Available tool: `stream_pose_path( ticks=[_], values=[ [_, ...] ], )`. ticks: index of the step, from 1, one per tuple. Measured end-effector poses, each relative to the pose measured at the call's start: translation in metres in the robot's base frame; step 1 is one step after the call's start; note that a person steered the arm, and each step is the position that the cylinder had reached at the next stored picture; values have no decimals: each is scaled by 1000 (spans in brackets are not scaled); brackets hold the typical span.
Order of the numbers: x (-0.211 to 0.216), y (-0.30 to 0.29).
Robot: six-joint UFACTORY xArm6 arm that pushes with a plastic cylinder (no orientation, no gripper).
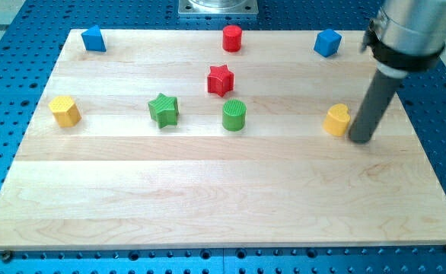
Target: Place the heart at the center right side of the board
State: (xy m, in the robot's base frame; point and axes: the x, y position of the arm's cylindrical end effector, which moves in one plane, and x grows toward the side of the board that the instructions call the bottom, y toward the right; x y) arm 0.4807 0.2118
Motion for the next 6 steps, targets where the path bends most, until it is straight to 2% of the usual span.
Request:
stream_pose_path(
  ticks=[1, 2, 3, 4, 5, 6],
  values=[
    [-20, -44],
    [-37, -34],
    [-36, -15],
    [-42, -40],
    [-75, -54],
    [-87, -33]
  ],
)
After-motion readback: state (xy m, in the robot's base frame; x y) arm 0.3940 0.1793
